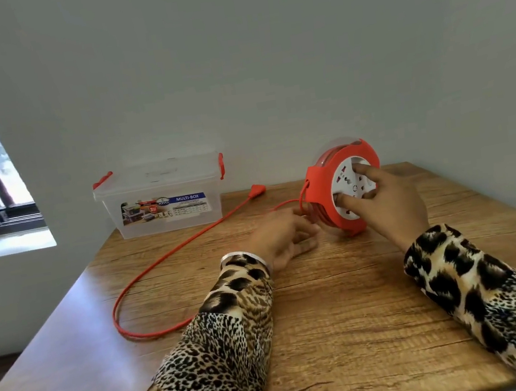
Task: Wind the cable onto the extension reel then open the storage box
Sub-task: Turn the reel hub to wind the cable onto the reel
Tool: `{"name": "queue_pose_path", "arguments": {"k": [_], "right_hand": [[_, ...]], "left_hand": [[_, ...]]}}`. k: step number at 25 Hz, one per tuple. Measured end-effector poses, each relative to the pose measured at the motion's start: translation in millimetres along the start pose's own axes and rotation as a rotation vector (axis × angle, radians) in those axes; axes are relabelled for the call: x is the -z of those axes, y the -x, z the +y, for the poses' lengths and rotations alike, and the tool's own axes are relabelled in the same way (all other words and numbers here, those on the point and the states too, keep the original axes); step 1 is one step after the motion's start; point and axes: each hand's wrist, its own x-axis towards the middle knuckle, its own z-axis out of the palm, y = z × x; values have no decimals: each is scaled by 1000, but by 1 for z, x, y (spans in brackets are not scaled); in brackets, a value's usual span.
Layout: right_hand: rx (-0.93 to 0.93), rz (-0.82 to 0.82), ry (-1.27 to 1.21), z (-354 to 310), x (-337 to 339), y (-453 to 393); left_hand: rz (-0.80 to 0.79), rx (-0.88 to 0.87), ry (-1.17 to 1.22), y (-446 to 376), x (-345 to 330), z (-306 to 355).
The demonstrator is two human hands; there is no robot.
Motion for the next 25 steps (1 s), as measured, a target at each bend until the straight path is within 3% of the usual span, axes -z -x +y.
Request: {"name": "queue_pose_path", "arguments": {"k": [2, 5, 10, 15, 18, 22, 25], "right_hand": [[-18, 2, -43, 1, -1, 0], [-45, 0, -124, 1, -3, 0], [-141, 11, -328, -2, -11, 3], [-579, -272, -807, -5, -11, -2], [-717, -344, -994, -3, -5, -4], [-673, -392, -1010, -6, -2, -3], [-537, -425, -844, -6, 2, -4]], "left_hand": [[24, -125, -91, 1, -16, -11], [200, -328, -202, -9, -35, -28], [330, -453, -295, -7, -34, -21], [334, -601, -463, -4, -31, -19], [373, -627, -522, -7, -31, -19], [395, -627, -404, -11, -28, -21], [392, -611, -315, -14, -16, -19]]}}
